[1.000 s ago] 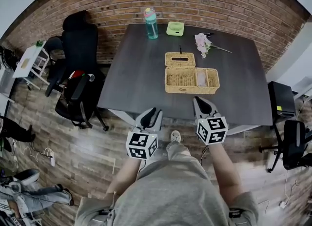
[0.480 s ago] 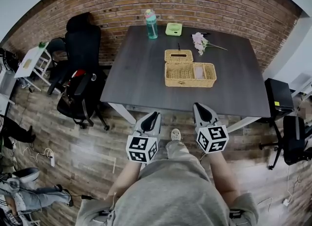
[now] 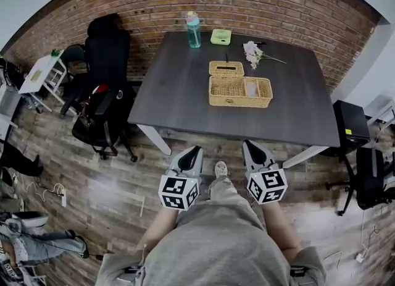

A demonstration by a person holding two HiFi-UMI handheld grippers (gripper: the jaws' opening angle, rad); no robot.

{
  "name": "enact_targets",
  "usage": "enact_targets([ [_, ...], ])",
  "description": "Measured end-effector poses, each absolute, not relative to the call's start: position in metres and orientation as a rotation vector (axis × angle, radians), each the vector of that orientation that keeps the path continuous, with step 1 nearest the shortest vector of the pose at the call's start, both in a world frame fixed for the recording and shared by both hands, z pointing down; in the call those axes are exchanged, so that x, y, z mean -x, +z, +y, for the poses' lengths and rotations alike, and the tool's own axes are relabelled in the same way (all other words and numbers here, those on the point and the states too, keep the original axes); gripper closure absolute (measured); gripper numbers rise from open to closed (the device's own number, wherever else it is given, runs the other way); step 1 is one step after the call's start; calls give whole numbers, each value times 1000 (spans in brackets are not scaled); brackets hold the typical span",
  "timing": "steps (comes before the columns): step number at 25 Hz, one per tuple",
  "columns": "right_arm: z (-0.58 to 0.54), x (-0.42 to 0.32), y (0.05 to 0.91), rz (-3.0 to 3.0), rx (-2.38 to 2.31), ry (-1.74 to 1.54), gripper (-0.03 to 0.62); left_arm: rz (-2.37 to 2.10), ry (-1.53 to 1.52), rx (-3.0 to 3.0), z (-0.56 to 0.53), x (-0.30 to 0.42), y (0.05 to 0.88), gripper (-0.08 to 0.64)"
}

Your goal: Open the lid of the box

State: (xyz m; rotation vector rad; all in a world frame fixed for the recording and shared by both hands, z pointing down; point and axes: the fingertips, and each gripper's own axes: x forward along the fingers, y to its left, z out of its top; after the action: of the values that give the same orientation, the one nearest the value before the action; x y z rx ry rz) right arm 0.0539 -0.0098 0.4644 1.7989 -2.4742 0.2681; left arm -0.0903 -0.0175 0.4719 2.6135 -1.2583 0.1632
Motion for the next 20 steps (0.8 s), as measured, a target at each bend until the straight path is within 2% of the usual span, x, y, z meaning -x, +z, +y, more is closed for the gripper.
enact_targets([
  [20, -4, -56, 464, -2471, -1832, 259, 591, -1247, 191, -2605, -18, 89, 477, 528],
])
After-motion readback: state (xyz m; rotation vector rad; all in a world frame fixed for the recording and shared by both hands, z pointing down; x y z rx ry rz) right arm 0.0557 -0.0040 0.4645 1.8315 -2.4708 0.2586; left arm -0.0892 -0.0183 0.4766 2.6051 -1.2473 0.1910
